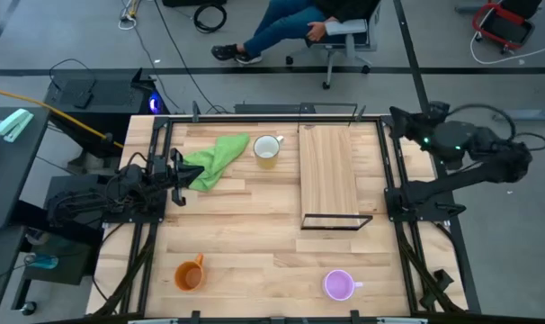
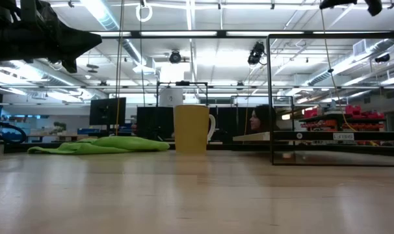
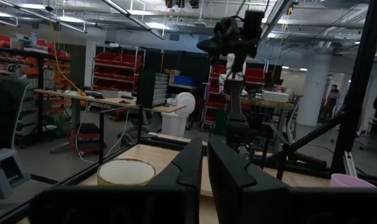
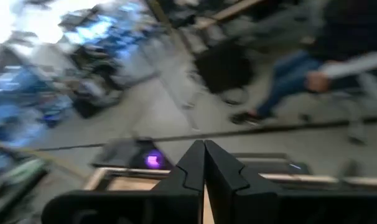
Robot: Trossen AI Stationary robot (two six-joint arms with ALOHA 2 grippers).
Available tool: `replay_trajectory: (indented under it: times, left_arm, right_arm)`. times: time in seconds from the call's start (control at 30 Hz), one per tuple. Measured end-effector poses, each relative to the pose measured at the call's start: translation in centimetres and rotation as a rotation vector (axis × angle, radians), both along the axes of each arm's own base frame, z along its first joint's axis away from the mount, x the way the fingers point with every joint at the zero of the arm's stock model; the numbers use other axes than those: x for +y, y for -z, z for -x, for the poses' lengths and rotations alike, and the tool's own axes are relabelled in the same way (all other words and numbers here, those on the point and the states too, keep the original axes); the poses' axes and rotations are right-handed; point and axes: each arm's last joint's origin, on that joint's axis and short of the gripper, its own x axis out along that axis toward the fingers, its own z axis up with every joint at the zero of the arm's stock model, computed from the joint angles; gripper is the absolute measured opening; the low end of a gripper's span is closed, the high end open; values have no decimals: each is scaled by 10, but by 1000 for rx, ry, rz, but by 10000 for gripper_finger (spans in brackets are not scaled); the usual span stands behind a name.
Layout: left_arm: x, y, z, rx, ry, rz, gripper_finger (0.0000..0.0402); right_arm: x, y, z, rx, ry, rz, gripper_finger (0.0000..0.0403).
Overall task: Stack small to large cups/mugs on shelf
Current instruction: Adjust the shelf
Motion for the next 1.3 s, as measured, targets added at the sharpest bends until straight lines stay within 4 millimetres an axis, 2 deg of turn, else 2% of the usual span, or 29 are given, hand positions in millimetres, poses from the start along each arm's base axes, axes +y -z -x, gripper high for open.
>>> replay_trajectory:
  times: [0.2,0.37,0.47,0.6,0.8,0.97,1.07,1.3]
  left_arm:
    - [0,0,0,-2,0,-2,28]
    - [0,-1,0,-5,0,-4,31]
    - [0,0,0,-5,0,-3,35]
    - [0,-1,0,-5,0,-3,34]
    - [0,-1,0,-6,5,4,29]
    - [0,0,0,-9,9,20,30]
    - [0,0,0,-10,12,31,35]
    - [0,0,0,-6,12,33,33]
  right_arm:
    - [-14,-2,-17,198,148,-156,9]
    - [-42,14,-37,384,238,-354,5]
    - [-64,29,-43,488,290,-505,10]
    - [-94,56,-57,612,256,-706,14]
    - [-126,98,-71,777,282,-847,7]
    - [-137,138,-83,836,177,-931,5]
    - [-140,159,-83,824,140,-977,5]
    - [-133,190,-74,837,126,-1047,3]
